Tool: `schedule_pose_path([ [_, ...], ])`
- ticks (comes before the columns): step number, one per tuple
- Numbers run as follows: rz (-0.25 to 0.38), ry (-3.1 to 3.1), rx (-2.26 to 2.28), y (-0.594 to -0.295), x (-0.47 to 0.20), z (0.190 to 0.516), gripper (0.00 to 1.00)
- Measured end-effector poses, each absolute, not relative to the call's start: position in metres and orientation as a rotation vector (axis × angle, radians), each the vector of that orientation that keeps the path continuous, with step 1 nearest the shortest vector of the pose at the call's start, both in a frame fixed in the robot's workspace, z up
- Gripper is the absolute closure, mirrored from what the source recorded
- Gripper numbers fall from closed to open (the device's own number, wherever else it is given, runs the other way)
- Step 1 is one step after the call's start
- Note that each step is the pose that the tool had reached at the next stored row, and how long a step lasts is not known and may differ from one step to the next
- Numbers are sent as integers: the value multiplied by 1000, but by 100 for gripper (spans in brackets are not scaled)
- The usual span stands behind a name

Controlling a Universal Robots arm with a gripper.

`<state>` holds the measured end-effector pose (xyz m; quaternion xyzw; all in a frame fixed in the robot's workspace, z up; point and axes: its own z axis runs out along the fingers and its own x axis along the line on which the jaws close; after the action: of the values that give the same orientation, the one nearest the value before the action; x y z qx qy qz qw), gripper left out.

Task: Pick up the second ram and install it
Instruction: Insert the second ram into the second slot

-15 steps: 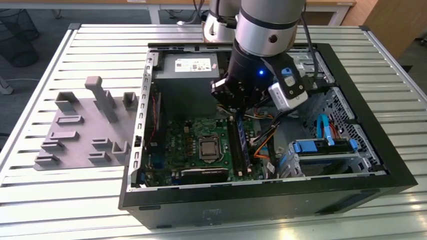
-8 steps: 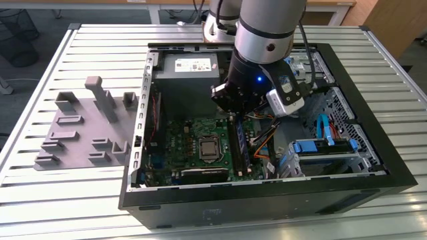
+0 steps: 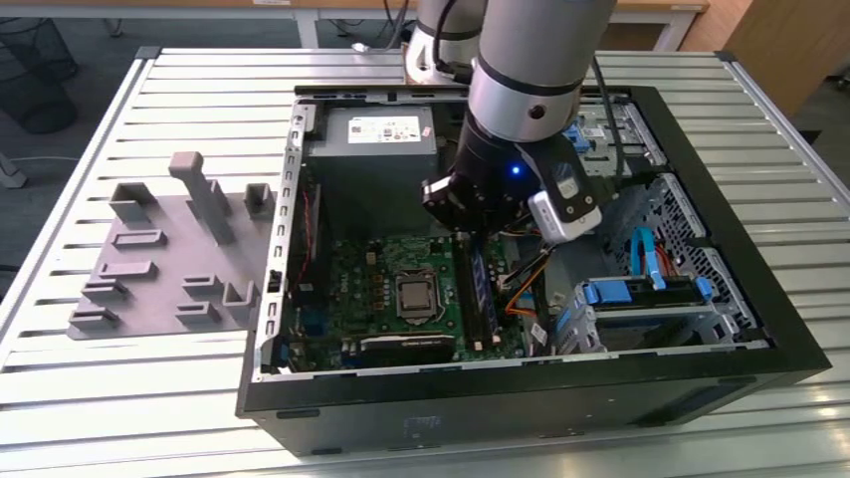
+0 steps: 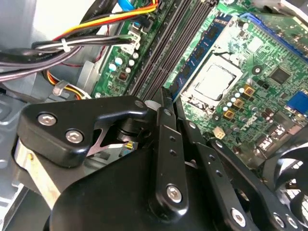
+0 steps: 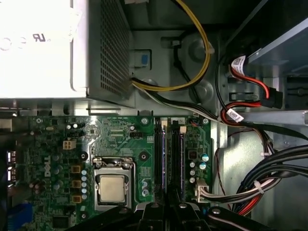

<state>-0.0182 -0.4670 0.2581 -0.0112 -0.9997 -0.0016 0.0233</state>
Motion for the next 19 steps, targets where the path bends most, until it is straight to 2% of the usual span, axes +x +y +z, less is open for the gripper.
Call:
schedule_pose_path([
  [19, -6, -3095, -54, -475, -17, 234, 86],
])
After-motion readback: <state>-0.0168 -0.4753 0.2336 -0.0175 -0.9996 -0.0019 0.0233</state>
